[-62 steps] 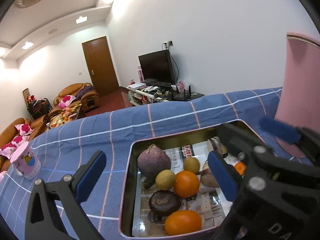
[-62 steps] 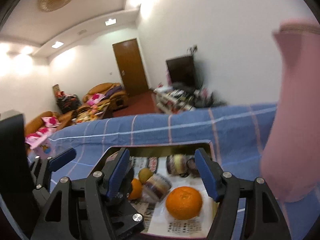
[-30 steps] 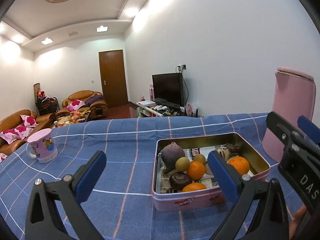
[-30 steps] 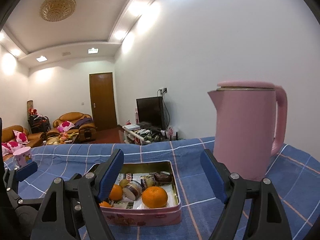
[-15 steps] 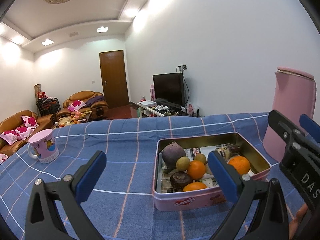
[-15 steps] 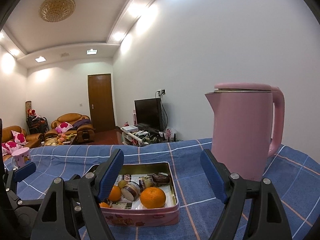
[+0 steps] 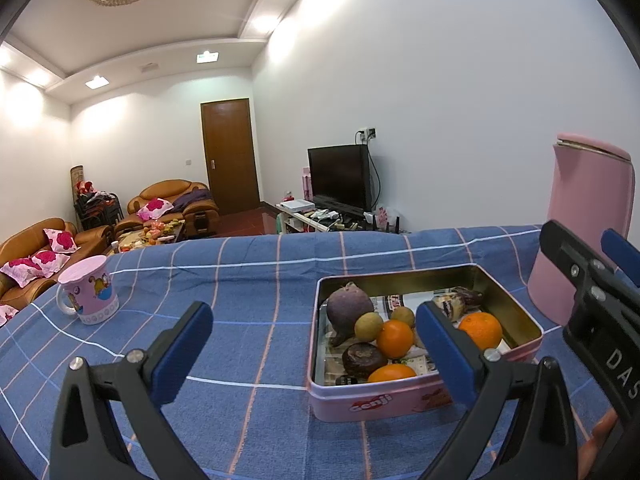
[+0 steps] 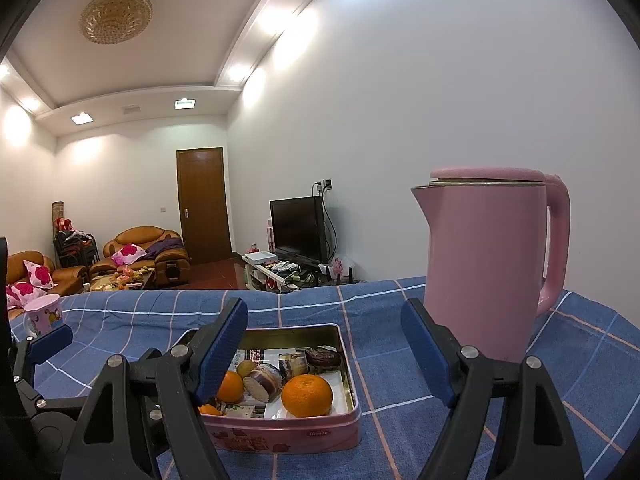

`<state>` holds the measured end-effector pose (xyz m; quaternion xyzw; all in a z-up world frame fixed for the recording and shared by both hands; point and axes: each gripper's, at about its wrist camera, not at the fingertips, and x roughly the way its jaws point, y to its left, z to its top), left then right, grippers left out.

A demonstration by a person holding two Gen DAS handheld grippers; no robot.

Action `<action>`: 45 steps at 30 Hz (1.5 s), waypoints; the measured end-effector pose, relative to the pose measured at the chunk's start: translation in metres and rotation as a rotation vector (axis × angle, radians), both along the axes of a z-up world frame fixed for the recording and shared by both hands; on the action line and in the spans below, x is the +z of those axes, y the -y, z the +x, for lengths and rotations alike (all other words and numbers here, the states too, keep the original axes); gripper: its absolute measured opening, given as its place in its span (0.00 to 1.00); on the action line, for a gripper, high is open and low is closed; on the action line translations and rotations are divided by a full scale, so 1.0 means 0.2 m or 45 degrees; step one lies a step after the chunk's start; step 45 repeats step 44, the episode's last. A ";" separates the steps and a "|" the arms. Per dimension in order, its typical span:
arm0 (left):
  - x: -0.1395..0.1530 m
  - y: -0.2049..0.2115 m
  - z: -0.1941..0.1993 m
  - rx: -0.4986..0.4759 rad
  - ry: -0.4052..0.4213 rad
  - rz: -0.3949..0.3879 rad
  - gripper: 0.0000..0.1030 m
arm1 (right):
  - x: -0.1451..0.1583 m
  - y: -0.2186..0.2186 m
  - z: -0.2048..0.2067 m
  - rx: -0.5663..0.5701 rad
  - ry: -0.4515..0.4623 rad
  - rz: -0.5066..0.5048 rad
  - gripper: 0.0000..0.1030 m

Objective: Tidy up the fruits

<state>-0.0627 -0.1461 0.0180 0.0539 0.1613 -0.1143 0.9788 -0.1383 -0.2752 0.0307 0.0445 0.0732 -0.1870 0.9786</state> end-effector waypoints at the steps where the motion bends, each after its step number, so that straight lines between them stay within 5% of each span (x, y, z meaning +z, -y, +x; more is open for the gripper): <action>1: 0.00 0.00 0.00 0.000 0.000 0.000 1.00 | 0.00 0.00 0.00 0.001 0.001 -0.003 0.78; 45: -0.03 -0.01 0.05 0.019 -0.066 -0.030 1.00 | 0.01 0.03 -0.03 -0.092 -0.007 0.046 0.78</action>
